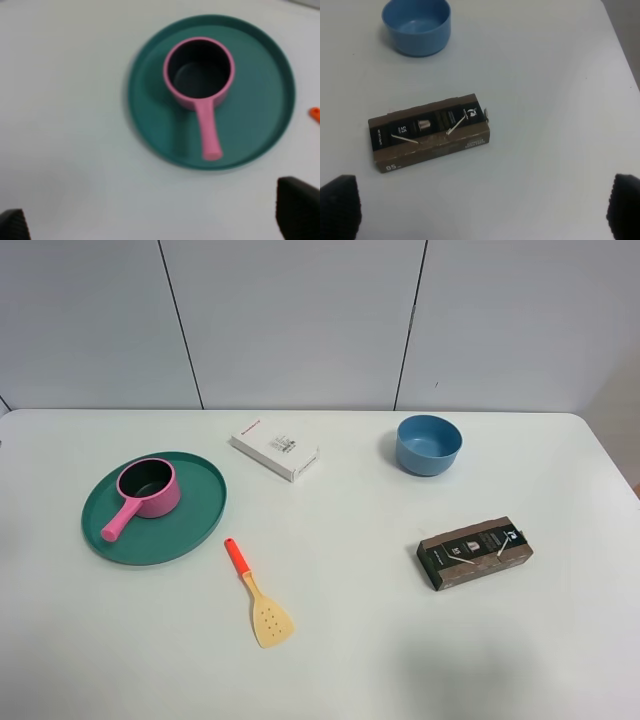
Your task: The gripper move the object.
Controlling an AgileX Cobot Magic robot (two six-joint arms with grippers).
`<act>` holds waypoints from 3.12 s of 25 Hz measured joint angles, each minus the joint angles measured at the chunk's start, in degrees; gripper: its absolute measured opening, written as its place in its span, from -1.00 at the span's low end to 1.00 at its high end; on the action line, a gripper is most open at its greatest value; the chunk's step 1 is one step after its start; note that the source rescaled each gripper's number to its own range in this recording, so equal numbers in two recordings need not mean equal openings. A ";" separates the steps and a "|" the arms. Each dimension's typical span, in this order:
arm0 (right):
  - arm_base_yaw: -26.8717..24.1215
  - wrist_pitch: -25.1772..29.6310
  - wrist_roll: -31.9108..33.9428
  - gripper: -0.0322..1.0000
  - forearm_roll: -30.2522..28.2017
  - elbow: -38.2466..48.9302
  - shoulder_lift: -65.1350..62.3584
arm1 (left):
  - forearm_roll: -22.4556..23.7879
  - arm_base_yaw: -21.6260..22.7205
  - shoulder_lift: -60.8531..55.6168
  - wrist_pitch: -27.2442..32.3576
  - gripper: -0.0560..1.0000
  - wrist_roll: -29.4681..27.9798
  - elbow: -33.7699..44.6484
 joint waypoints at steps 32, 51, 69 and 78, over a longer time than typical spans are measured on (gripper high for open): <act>0.00 0.00 0.00 1.00 0.00 0.00 0.00 | -12.29 0.00 -45.83 2.22 1.00 0.19 19.96; 0.00 0.00 0.00 1.00 0.00 0.00 0.00 | -9.69 0.00 -49.31 5.12 1.00 -0.47 23.91; 0.00 0.00 0.00 1.00 0.00 0.00 0.00 | -9.63 4.44 -49.31 5.12 1.00 -0.67 23.93; 0.00 0.00 0.00 1.00 0.00 0.00 0.00 | -9.63 4.37 -49.31 5.12 1.00 -1.10 23.93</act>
